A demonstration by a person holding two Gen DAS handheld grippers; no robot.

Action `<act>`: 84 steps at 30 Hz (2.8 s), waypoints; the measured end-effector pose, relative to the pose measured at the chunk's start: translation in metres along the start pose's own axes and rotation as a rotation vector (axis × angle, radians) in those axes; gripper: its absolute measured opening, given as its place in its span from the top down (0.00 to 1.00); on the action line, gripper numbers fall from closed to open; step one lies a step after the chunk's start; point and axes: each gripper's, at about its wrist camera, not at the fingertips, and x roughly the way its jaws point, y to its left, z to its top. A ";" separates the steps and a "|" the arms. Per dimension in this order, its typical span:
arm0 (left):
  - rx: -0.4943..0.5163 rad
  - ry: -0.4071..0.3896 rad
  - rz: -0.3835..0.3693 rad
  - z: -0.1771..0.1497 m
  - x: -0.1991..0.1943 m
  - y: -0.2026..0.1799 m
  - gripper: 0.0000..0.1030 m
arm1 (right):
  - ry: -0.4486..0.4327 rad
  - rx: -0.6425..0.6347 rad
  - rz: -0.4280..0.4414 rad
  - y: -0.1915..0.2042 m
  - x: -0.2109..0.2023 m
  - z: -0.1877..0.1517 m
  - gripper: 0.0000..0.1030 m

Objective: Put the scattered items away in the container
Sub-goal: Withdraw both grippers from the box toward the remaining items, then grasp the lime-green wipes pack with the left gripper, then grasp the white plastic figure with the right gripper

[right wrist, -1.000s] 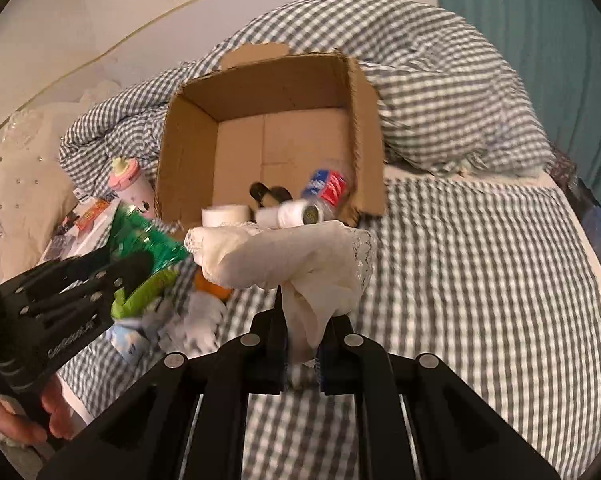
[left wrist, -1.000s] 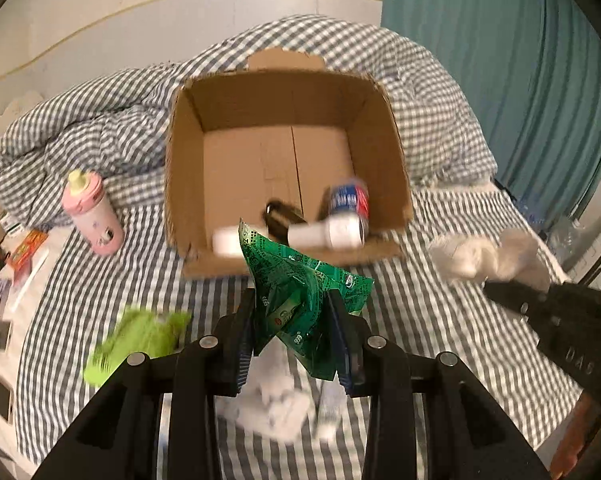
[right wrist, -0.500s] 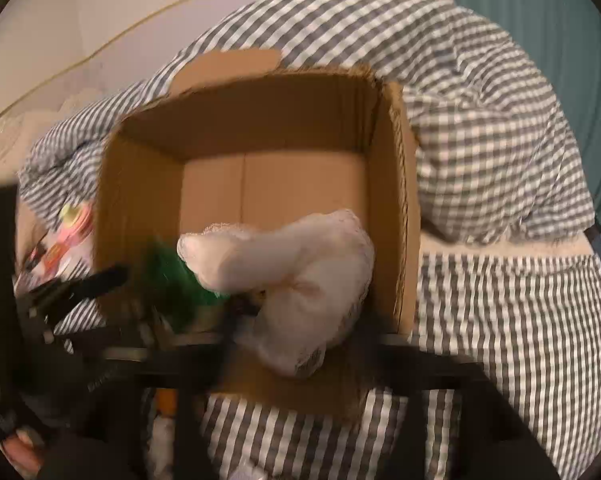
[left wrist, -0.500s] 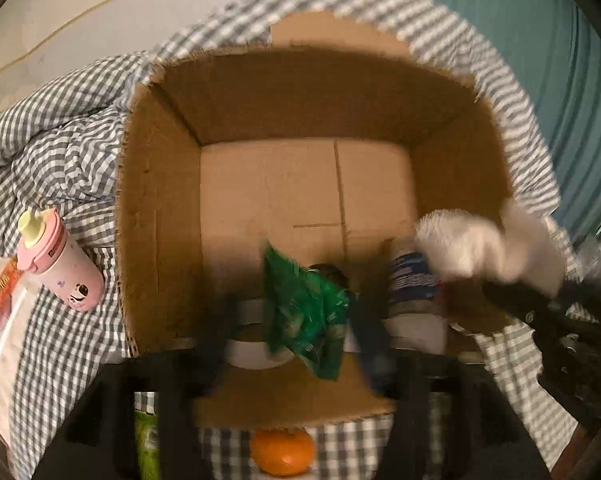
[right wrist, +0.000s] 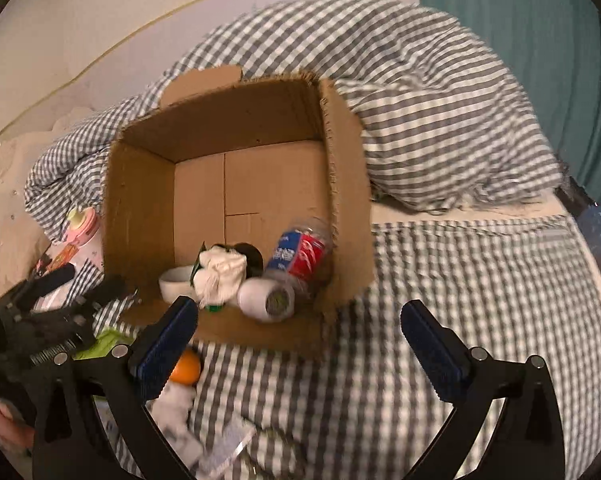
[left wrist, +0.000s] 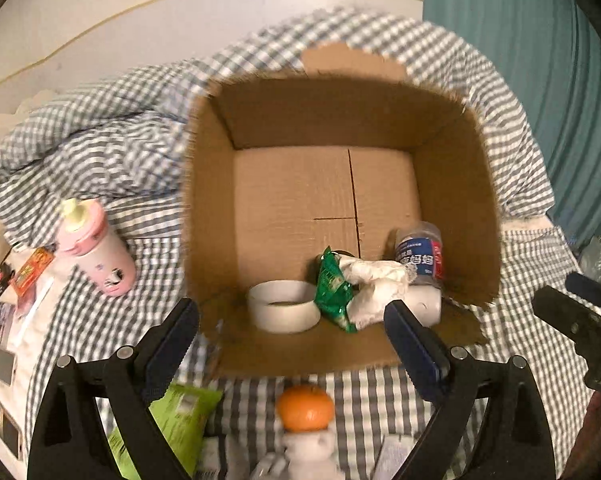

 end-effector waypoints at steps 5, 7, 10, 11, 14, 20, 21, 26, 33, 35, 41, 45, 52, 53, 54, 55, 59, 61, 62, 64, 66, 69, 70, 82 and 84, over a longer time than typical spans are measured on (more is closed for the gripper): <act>-0.066 -0.039 -0.002 -0.020 -0.061 0.012 0.01 | -0.029 0.010 -0.002 -0.003 -0.067 -0.028 0.01; -0.077 -0.047 -0.025 -0.034 -0.082 0.011 0.00 | -0.034 0.001 -0.009 -0.001 -0.089 -0.042 0.01; -0.069 -0.045 -0.024 -0.057 -0.103 0.006 0.00 | -0.032 -0.025 -0.025 0.007 -0.112 -0.063 0.01; -0.066 -0.043 -0.029 -0.066 -0.109 0.004 0.00 | -0.028 -0.036 -0.024 0.011 -0.116 -0.071 0.01; -0.058 -0.036 -0.033 -0.091 -0.119 0.000 0.00 | -0.002 -0.067 -0.026 0.024 -0.120 -0.096 0.01; -0.035 -0.008 -0.013 -0.151 -0.122 0.004 0.00 | 0.054 -0.100 -0.014 0.042 -0.109 -0.140 0.01; -0.031 0.003 -0.008 -0.162 -0.119 0.007 0.00 | 0.071 -0.107 -0.013 0.045 -0.105 -0.148 0.02; -0.017 0.011 0.019 -0.202 -0.109 0.020 0.00 | 0.130 -0.171 -0.038 0.064 -0.083 -0.178 0.04; -0.024 0.045 0.041 -0.204 -0.081 0.042 0.00 | 0.185 -0.190 -0.001 0.086 -0.051 -0.188 0.07; -0.031 0.048 0.048 -0.196 -0.073 0.051 0.00 | 0.191 -0.191 -0.001 0.090 -0.043 -0.187 0.07; -0.044 0.065 0.042 -0.161 -0.034 0.085 0.00 | 0.217 -0.158 0.018 0.089 -0.013 -0.179 0.07; -0.045 0.099 0.044 -0.144 -0.002 0.097 0.00 | 0.231 -0.141 0.022 0.089 0.006 -0.172 0.07; -0.028 0.150 0.098 -0.123 0.052 0.103 0.00 | 0.256 -0.121 0.021 0.082 0.035 -0.167 0.07; -0.033 0.171 0.089 -0.122 0.057 0.104 0.00 | 0.260 -0.118 0.018 0.081 0.037 -0.167 0.07; -0.035 0.186 0.093 -0.121 0.061 0.104 0.00 | 0.263 -0.113 0.017 0.079 0.040 -0.167 0.07; -0.026 0.186 0.102 -0.122 0.064 0.103 0.00 | 0.267 -0.108 0.016 0.077 0.043 -0.167 0.07; 0.028 0.195 0.150 -0.128 0.077 0.099 0.00 | 0.278 -0.089 0.019 0.072 0.051 -0.165 0.07; 0.054 0.211 0.180 -0.130 0.084 0.102 0.00 | 0.280 -0.086 0.026 0.074 0.055 -0.160 0.07; 0.055 0.217 0.187 -0.131 0.086 0.106 0.00 | 0.281 -0.090 0.029 0.077 0.057 -0.157 0.07; 0.016 0.237 0.163 -0.132 0.092 0.119 0.00 | 0.272 -0.104 0.042 0.085 0.059 -0.149 0.07; -0.059 0.253 0.097 -0.133 0.096 0.133 0.00 | 0.256 -0.125 0.060 0.097 0.062 -0.139 0.07; -0.097 0.257 0.042 -0.138 0.100 0.141 0.03 | 0.245 -0.161 0.078 0.119 0.074 -0.125 0.07; -0.088 0.249 0.039 -0.138 0.098 0.139 0.05 | 0.244 -0.167 0.083 0.125 0.078 -0.122 0.07; -0.103 0.232 0.053 -0.137 0.075 0.131 0.25 | 0.327 -0.181 0.048 0.153 0.136 -0.127 0.32; -0.106 0.230 0.053 -0.137 0.071 0.133 0.25 | 0.360 -0.181 0.055 0.154 0.146 -0.131 0.46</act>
